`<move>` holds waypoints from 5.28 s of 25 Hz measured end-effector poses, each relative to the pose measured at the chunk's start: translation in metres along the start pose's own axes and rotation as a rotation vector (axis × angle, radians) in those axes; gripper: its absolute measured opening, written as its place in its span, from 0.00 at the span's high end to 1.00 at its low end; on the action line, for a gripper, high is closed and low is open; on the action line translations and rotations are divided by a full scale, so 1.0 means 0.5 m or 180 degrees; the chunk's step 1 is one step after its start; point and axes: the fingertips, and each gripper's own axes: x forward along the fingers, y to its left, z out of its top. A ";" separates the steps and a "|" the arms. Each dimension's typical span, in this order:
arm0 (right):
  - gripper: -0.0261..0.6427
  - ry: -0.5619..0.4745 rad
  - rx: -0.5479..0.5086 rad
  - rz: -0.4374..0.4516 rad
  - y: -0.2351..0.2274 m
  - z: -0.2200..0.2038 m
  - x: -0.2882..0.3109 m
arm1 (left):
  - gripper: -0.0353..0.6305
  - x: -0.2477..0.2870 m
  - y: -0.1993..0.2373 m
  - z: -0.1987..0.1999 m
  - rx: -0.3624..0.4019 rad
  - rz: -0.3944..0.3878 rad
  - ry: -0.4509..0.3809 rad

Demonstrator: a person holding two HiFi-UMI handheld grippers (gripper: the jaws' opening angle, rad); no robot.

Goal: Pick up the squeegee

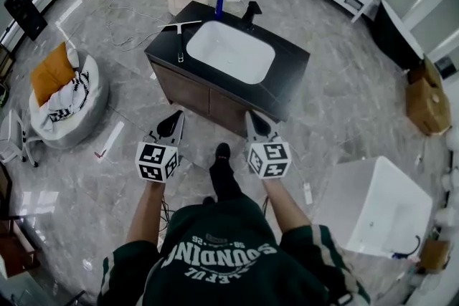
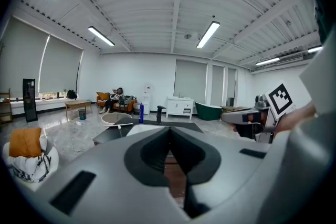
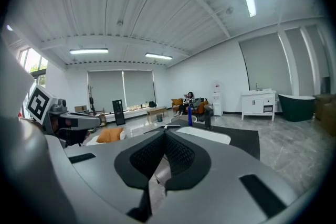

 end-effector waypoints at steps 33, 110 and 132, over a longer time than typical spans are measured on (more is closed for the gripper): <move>0.96 0.0048 0.0102 0.0065 -0.318 0.162 0.536 | 0.94 0.590 0.234 0.169 0.0022 -0.0002 0.0249; 0.96 0.0722 0.0105 0.0275 -0.214 0.116 0.900 | 0.68 0.809 0.663 -0.079 -0.0831 0.0681 0.1364; 0.96 0.0880 0.0324 -0.0279 -0.287 0.082 0.875 | 0.68 0.926 0.732 -0.237 -0.1116 0.0745 0.2363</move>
